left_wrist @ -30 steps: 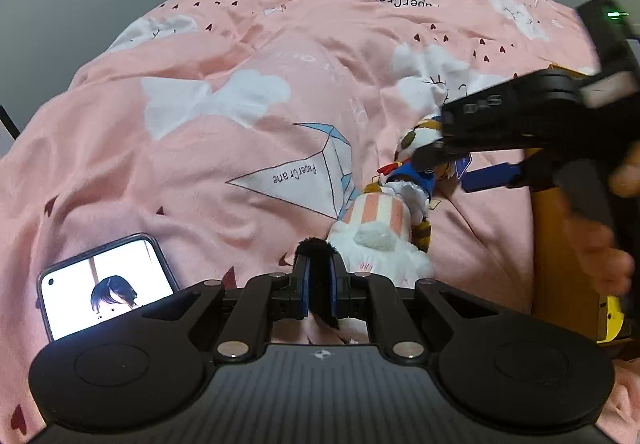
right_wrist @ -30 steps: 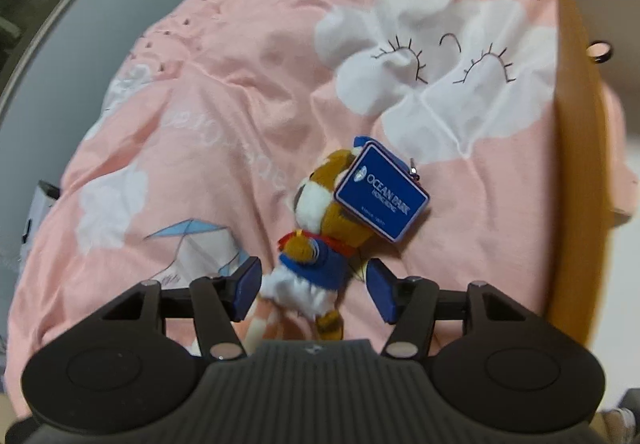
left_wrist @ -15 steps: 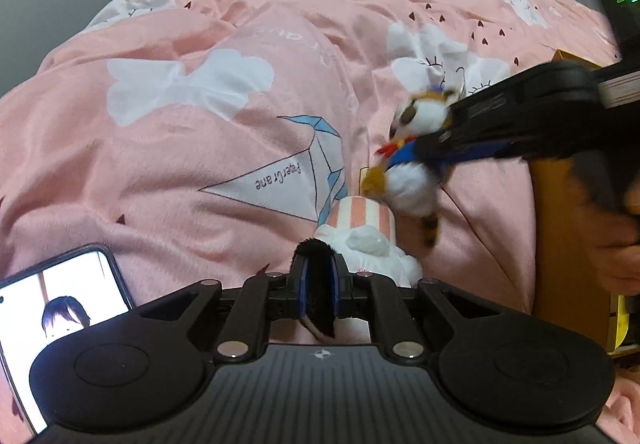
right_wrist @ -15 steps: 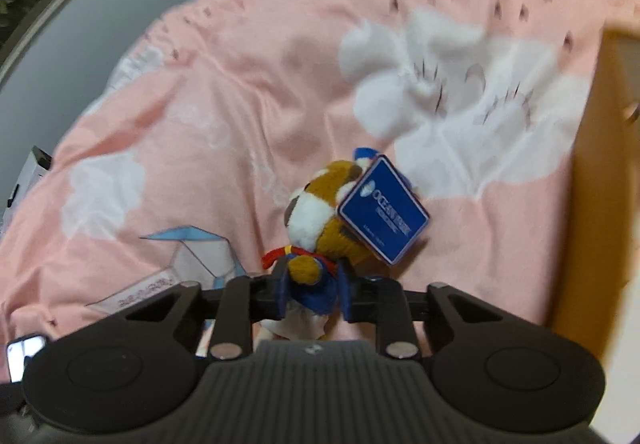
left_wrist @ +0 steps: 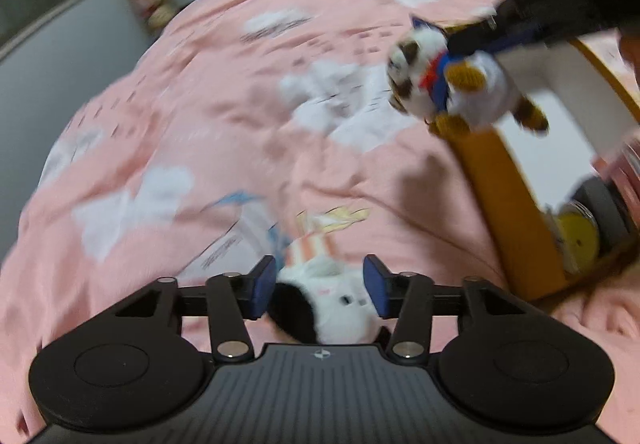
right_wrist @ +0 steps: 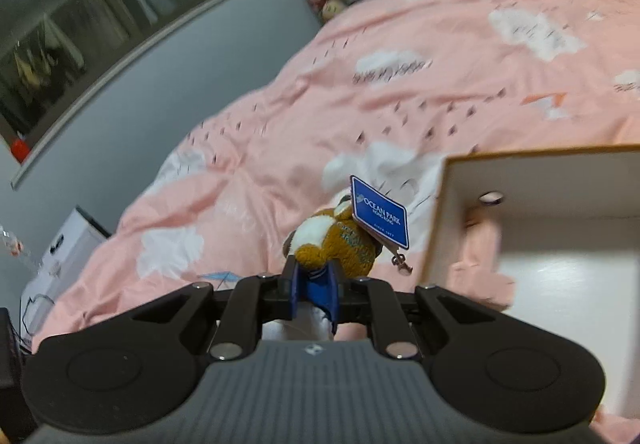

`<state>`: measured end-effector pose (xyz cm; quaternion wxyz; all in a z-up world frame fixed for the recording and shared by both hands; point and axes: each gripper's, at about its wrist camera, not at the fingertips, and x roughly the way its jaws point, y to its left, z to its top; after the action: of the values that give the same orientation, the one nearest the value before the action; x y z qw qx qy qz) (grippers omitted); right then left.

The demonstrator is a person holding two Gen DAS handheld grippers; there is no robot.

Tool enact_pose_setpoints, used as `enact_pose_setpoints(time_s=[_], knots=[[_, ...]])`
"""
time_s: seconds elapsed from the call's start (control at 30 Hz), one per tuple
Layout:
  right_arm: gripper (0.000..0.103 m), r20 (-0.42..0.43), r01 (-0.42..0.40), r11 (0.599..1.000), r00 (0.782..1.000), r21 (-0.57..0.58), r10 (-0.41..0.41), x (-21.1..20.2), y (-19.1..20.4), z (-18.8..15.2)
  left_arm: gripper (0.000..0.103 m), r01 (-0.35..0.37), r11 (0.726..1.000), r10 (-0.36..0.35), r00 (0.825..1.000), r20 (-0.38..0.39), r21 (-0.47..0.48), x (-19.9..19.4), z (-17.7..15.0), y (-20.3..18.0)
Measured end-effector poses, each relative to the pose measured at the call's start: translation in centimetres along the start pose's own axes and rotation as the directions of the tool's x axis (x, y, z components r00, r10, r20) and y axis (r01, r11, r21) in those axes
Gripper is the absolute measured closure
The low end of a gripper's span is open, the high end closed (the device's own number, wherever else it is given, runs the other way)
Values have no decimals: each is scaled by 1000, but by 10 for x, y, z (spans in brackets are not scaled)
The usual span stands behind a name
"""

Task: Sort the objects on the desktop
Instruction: 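Carry the tiger plush into the orange box and open the right gripper while the left carries the white plush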

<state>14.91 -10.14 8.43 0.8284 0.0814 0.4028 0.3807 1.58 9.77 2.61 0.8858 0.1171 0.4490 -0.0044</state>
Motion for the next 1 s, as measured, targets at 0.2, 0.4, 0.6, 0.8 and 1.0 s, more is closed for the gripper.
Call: enact_pose_setpoints(time_s=[0.2,0.4,0.6,0.8,1.0], knots=[[88,81,52,998,995,45,-56,-45,-34,-7,42,-42,980,65,992,-111,196,27,3,-36],[88,129,147,984,979,104,-160,-63,-65,-21,33,-155,912,221,966,-137,381,52,-18,-65],[88,111,246,962,959,121,-260,-60,-89,-34,21,-254,843,351,928,-126,475,69,-37,-86],[88,45,268,954,960,130,-276,-44,-115,-38,15,-294,822,407,902,-142,488,89,-42,-86],[88,-37,317,948,948,35,-315,-20,-129,-36,15,-294,842,400,903,-158,453,96,-36,-81]])
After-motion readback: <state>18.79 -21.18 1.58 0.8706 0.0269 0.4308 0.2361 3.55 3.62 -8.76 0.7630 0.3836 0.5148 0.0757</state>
